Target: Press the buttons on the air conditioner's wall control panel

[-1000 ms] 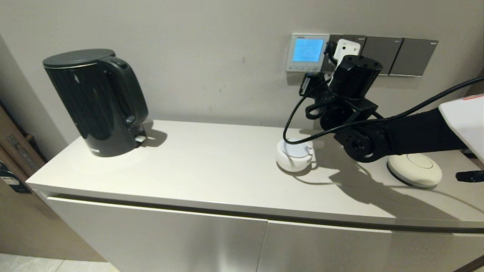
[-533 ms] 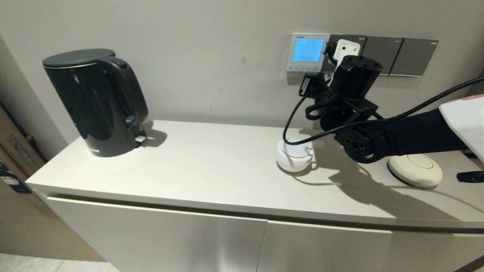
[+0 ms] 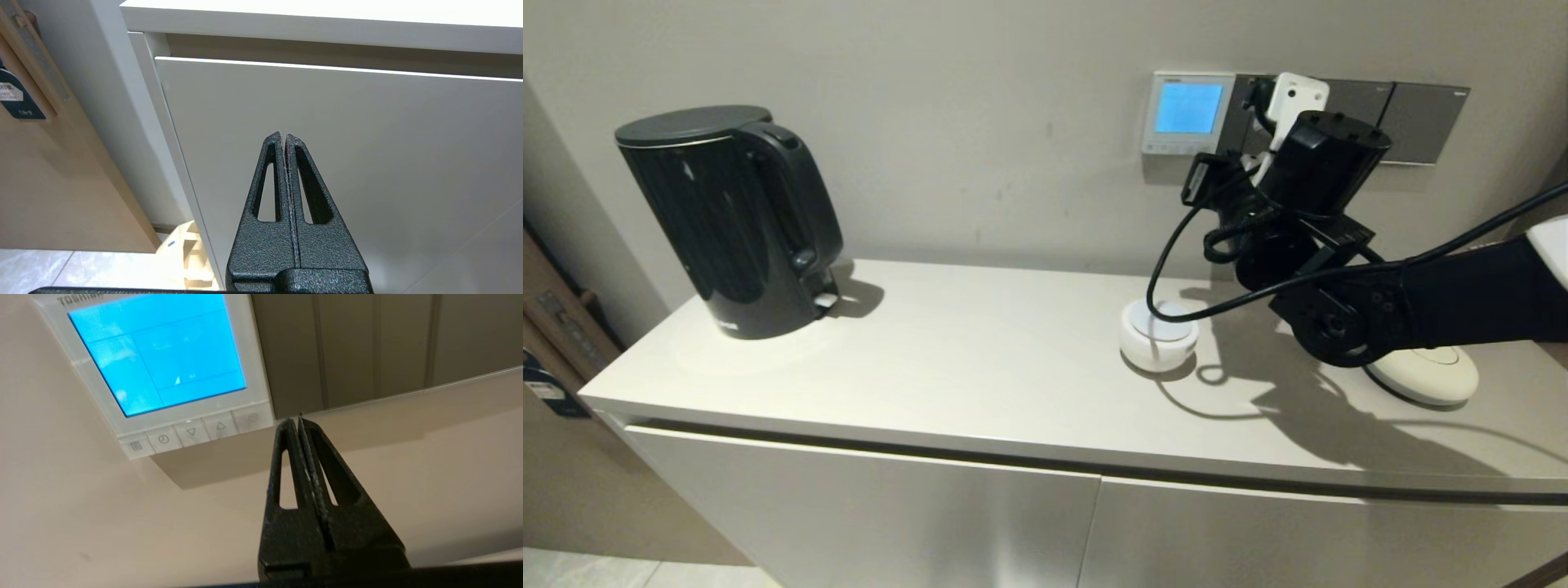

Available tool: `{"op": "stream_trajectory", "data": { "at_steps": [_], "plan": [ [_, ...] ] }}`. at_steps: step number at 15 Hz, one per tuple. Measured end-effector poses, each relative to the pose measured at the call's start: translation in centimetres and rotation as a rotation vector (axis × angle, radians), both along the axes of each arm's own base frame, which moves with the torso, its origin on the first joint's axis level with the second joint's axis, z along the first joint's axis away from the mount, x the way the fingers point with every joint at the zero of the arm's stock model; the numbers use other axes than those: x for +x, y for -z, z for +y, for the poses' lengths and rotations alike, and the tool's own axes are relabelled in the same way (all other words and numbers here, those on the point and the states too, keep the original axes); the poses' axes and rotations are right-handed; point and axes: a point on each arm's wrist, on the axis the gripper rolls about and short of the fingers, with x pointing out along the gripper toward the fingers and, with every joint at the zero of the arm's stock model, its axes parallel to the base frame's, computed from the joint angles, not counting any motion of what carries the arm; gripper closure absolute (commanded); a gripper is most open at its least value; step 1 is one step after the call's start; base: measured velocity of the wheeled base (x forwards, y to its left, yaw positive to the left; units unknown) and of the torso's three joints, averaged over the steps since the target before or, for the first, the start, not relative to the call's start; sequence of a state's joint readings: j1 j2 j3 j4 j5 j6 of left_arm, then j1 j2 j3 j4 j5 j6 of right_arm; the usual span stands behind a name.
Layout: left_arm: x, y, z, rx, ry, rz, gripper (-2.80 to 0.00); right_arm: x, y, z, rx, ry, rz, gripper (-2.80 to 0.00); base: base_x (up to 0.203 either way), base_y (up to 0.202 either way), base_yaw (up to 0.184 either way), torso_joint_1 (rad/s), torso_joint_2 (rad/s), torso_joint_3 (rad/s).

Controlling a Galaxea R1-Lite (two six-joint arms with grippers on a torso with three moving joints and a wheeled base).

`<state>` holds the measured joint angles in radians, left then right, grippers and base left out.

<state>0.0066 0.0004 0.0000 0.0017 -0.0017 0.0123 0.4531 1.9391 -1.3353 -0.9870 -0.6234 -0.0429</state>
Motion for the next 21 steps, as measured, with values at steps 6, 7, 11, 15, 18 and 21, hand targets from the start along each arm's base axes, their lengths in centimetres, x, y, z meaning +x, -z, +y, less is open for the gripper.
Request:
{"op": "stream_trajectory", "data": {
  "at_steps": [6,7,11,15,18,21],
  "plan": [
    [0.0,0.0,0.0,0.0,0.0,0.0,0.0,-5.5,-1.2,-3.1,-0.026,0.017,0.028,0.0,0.0,0.0,0.0,0.0,0.0,0.0],
    [0.0,0.0,0.0,0.0,0.001,0.0,0.0,-6.5,-1.2,-4.2,-0.045,0.039,0.037,0.0,0.0,0.0,0.0,0.0,0.0,0.0],
    [0.0,0.0,0.0,0.0,0.0,0.0,0.0,-10.8,-1.5,-10.3,-0.128,0.156,0.051,0.0,0.0,0.0,0.0,0.0,0.0,0.0],
    [0.0,0.0,0.0,0.0,0.0,0.0,0.0,-16.9,-1.4,-13.3,-0.169,0.184,0.095,0.0,0.0,0.0,0.0,0.0,0.0,0.0],
    [0.0,0.0,0.0,0.0,0.0,0.0,0.0,-21.2,0.8,-14.2,-0.19,0.18,0.188,0.0,0.0,0.0,0.0,0.0,0.0,0.0],
    [0.0,0.0,0.0,0.0,0.0,0.0,0.0,-23.3,4.3,-14.7,-0.157,0.16,0.271,0.0,0.0,0.0,0.0,0.0,0.0,0.0]
  ]
}}
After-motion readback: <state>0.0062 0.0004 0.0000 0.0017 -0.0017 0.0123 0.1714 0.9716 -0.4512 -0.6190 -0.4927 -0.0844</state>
